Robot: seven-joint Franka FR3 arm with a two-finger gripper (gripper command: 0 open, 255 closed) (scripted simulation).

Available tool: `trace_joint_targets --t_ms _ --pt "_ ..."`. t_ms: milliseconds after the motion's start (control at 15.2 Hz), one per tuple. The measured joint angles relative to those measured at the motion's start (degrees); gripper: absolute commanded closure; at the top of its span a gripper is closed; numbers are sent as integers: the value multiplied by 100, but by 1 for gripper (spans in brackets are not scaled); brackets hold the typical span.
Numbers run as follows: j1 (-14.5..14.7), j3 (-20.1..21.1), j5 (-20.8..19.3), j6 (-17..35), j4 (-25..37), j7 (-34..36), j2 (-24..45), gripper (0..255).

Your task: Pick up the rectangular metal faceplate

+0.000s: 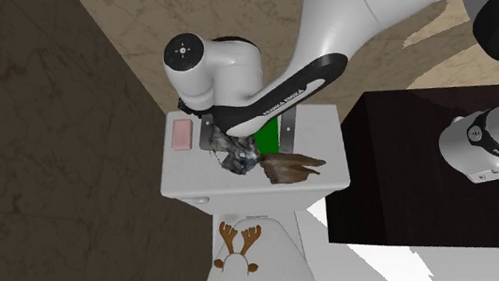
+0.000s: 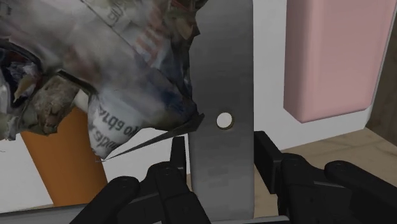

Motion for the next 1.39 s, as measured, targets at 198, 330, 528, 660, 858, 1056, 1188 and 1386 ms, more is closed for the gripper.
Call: trace_joint_targets --t_ms 198,330,528,660,858,1056,1188,1386 --pt "0 -1 0 1 4 0 3 255" --pt "0 0 -1 4 1 0 2 255" --pt "1 9 8 -50 -31 -5 -74 255" --pt "-3 24 23 -138 -27 -24 -159 255" --pt "-16 47 48 -267 -66 -57 -327 255" --pt "-31 69 76 -410 -69 -97 -475 255" --pt "-35 81 87 -472 -127 -106 -594 255" --pt "-51 104 121 -652 -84 -155 -735 255"
